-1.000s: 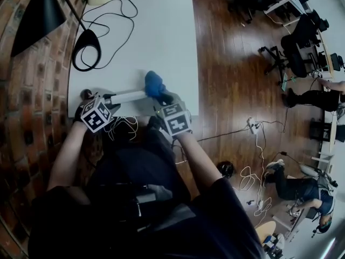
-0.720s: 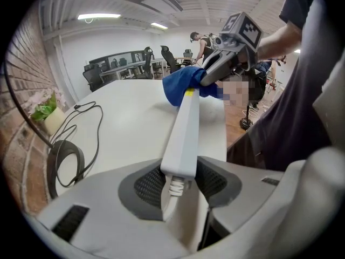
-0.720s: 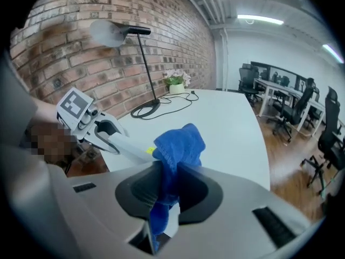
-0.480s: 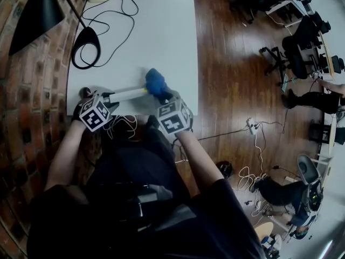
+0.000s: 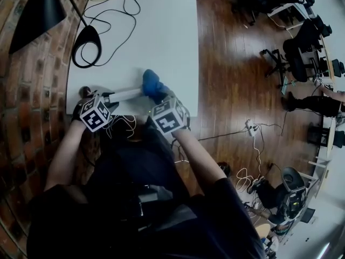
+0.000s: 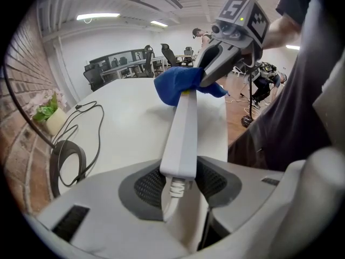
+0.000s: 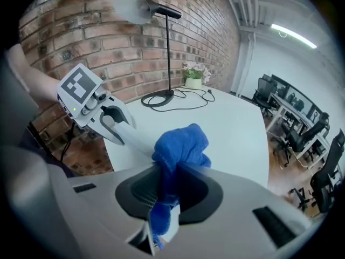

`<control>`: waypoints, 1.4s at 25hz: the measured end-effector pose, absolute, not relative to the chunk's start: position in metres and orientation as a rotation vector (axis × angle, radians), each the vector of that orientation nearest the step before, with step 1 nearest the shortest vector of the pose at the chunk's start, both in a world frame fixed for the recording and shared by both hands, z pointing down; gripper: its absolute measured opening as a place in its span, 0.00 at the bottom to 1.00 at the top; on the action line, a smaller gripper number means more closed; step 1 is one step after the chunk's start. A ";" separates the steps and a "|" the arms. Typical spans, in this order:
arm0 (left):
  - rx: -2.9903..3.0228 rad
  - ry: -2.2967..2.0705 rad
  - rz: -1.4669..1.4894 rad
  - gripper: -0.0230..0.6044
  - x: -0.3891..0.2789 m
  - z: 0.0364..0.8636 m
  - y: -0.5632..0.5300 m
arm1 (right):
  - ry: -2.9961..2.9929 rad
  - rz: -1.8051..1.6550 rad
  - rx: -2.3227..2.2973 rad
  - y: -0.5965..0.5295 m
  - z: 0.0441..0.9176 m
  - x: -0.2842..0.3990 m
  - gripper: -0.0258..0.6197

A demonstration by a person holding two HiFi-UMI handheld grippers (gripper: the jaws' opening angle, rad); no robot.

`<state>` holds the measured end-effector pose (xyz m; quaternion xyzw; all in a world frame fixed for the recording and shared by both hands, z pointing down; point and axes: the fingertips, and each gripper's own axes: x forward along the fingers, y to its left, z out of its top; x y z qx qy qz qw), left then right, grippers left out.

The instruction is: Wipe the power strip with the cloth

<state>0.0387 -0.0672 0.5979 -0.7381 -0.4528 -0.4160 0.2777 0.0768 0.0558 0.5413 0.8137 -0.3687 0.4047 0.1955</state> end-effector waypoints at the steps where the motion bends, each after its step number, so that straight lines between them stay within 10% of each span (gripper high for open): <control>1: -1.979 -1.216 -1.117 0.32 0.039 0.598 -0.067 | -1.036 1.135 2.268 0.054 0.541 0.076 0.13; 35: -1.970 -1.191 -1.073 0.32 0.039 0.601 -0.070 | -1.534 1.232 2.001 -0.096 0.542 0.026 0.13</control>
